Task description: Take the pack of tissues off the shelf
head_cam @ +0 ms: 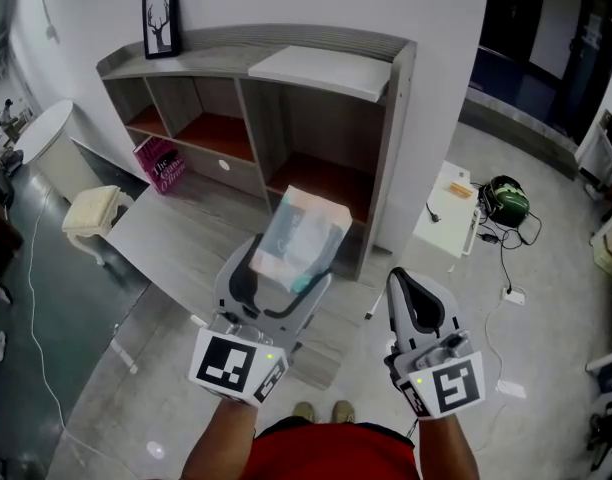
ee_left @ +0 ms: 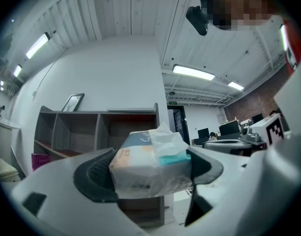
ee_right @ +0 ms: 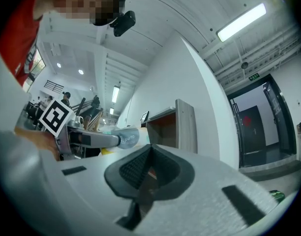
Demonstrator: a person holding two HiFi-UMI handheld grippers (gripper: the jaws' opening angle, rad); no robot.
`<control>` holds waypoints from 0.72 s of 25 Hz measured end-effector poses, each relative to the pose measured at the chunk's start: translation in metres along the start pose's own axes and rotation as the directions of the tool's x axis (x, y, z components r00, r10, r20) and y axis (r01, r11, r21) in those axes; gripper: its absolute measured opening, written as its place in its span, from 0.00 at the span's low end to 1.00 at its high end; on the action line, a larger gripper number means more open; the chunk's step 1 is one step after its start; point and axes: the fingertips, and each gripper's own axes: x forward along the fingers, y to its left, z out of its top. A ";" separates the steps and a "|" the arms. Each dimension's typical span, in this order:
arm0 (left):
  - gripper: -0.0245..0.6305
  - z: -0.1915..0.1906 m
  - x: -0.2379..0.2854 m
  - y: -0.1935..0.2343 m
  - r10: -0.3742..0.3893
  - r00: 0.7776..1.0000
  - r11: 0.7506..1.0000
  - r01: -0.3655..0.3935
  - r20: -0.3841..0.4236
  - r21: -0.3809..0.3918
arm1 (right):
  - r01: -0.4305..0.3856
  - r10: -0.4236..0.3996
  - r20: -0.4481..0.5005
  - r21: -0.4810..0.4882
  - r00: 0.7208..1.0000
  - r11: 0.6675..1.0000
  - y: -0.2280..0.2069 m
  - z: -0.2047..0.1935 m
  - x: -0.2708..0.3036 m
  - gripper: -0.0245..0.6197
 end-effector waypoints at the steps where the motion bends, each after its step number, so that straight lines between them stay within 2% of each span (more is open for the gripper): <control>1: 0.65 0.000 -0.002 0.000 0.002 1.000 1.000 -0.002 0.001 -0.001 | 0.001 -0.001 0.002 0.000 1.000 1.000 0.002 0.000 -0.001 0.05; 18: 0.65 -0.001 -0.011 0.002 -0.002 1.000 1.000 0.002 0.000 0.000 | 0.010 -0.010 -0.007 -0.015 1.000 1.000 0.012 -0.001 -0.005 0.05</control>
